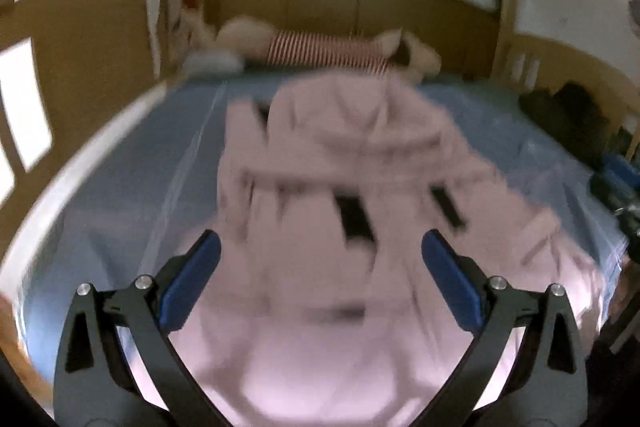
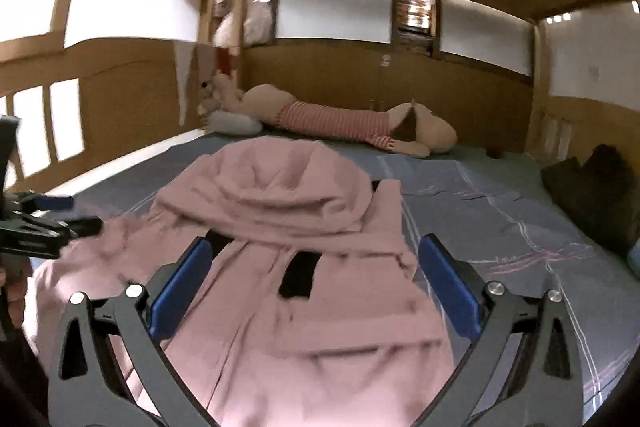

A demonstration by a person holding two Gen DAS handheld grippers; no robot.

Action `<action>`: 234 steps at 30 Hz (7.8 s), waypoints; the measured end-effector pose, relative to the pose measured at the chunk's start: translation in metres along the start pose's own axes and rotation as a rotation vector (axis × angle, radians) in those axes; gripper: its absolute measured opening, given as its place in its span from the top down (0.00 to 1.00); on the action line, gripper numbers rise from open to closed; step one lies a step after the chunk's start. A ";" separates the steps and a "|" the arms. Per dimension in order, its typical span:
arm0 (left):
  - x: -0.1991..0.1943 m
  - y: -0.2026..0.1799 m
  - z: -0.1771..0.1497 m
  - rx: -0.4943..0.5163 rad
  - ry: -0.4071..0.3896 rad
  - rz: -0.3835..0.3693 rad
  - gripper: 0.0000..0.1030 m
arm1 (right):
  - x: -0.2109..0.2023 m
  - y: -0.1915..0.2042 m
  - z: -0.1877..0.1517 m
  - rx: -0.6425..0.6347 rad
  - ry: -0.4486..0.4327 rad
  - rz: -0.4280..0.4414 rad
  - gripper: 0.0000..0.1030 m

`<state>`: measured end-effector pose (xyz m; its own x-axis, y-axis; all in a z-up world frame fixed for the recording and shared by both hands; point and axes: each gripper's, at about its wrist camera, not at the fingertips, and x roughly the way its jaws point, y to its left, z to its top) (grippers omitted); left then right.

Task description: Fold large clothes

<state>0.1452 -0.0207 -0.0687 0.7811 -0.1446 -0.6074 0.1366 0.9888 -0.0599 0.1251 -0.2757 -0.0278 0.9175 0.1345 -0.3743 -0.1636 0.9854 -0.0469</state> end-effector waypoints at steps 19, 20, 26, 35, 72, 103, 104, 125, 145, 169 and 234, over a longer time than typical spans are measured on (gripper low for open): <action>-0.068 -0.020 -0.034 0.039 -0.114 0.053 0.02 | -0.068 0.020 -0.007 0.020 -0.096 0.003 0.01; -0.072 -0.021 -0.033 0.042 -0.122 0.053 0.02 | -0.069 0.020 -0.006 0.027 -0.088 0.001 0.01; -0.097 -0.023 -0.028 0.043 -0.178 0.028 0.02 | -0.088 0.018 0.002 0.047 -0.117 0.027 0.01; -0.115 -0.031 -0.024 0.053 -0.200 0.004 0.02 | -0.109 0.026 0.009 0.008 -0.133 0.045 0.01; -0.188 -0.060 -0.058 0.432 -0.367 0.165 0.02 | -0.135 0.099 -0.198 -1.256 0.080 -0.096 0.01; -0.171 -0.030 -0.043 0.264 -0.266 0.128 0.02 | -0.076 0.079 -0.259 -1.434 0.183 -0.339 0.01; -0.171 -0.031 -0.043 0.265 -0.266 0.128 0.02 | -0.074 0.078 -0.256 -1.428 0.186 -0.343 0.01; -0.169 -0.032 -0.046 0.267 -0.255 0.117 0.02 | -0.063 0.070 -0.211 -1.293 0.155 -0.457 0.59; -0.135 -0.057 -0.143 0.915 -0.136 0.171 0.02 | -0.072 0.057 -0.084 -0.758 0.164 -0.242 0.92; -0.028 -0.017 -0.212 1.265 -0.025 0.449 0.02 | -0.062 0.053 -0.047 -0.618 0.127 -0.247 0.92; -0.065 0.039 -0.015 -0.127 -0.031 0.068 0.88 | -0.062 -0.013 -0.018 0.077 0.085 -0.055 0.92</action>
<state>0.0904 0.0276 -0.0436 0.8046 -0.0767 -0.5889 0.0061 0.9926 -0.1210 0.0641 -0.2989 -0.0210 0.8898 0.0739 -0.4504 -0.0825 0.9966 0.0005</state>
